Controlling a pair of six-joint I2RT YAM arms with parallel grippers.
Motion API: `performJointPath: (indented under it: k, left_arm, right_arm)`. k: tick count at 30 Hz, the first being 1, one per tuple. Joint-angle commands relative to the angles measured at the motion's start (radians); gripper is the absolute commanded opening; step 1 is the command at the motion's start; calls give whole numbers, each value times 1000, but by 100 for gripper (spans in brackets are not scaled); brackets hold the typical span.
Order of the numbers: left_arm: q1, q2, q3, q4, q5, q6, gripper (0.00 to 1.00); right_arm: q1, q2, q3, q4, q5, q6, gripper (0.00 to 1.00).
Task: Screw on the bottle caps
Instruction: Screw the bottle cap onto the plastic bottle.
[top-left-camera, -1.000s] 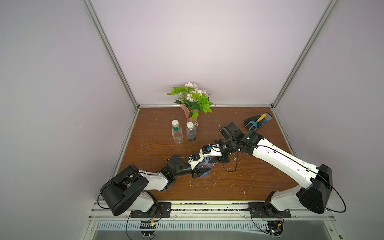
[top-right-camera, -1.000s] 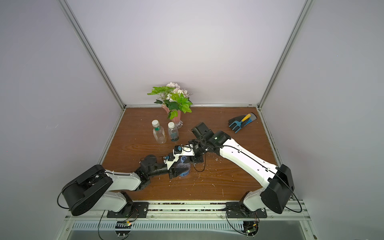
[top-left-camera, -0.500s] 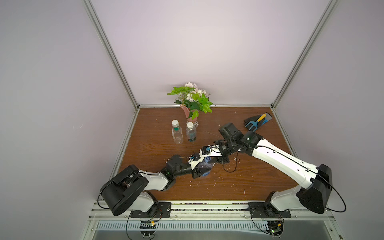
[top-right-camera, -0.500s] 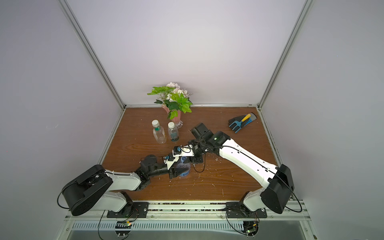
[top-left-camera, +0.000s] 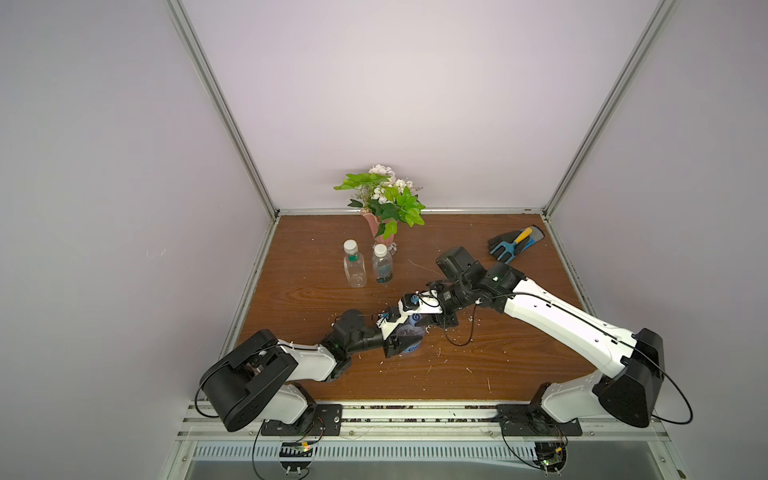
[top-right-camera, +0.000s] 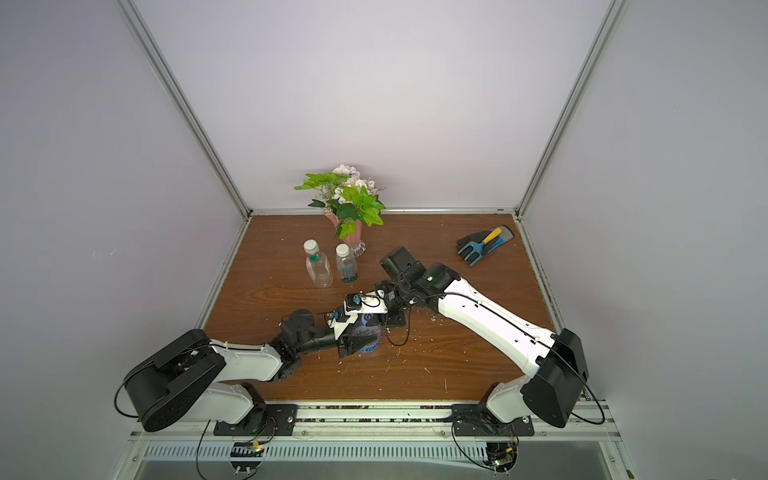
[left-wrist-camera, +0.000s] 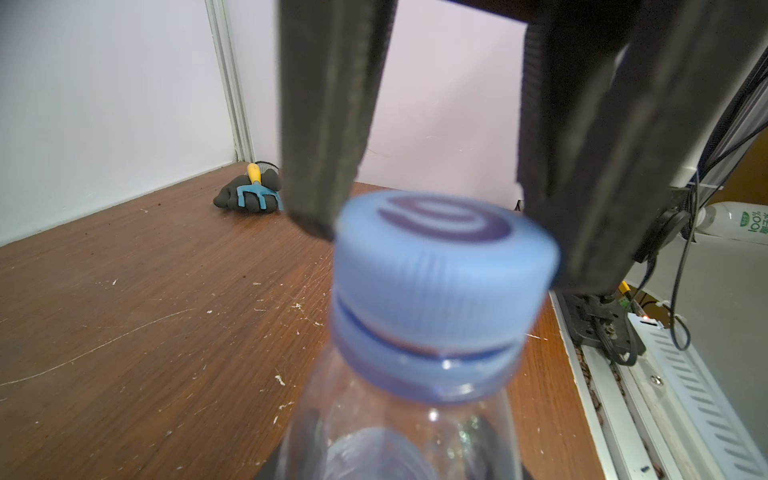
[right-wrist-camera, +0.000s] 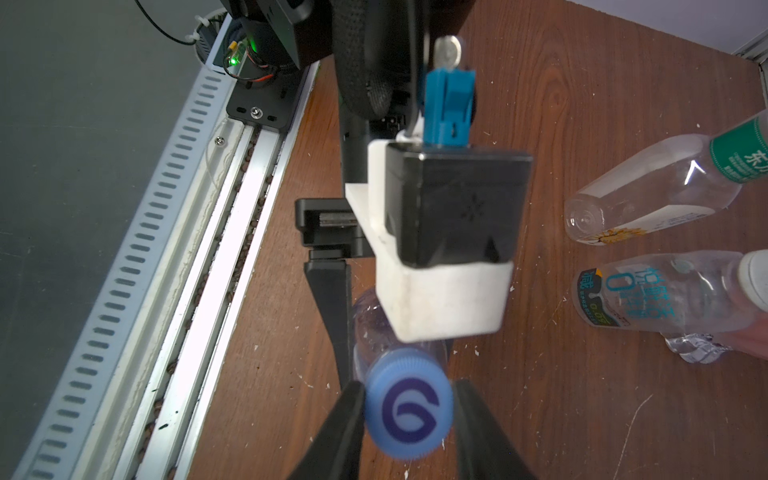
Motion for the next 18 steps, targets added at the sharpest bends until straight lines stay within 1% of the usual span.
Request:
performJointPath:
  k: [1,7,18]
  left_arm:
    - [-8,-12,24,-14,12,15,52]
    - [-9,-11,27,-15,10,14,53]
    - [-8,-14,30,-14,-6,8,53]
  right_arm:
    - [17,-3,-24,5,28,3,37]
    - [35,-17,-54,24,61,15,37]
    - [64,-58,-126,49,122,71,26]
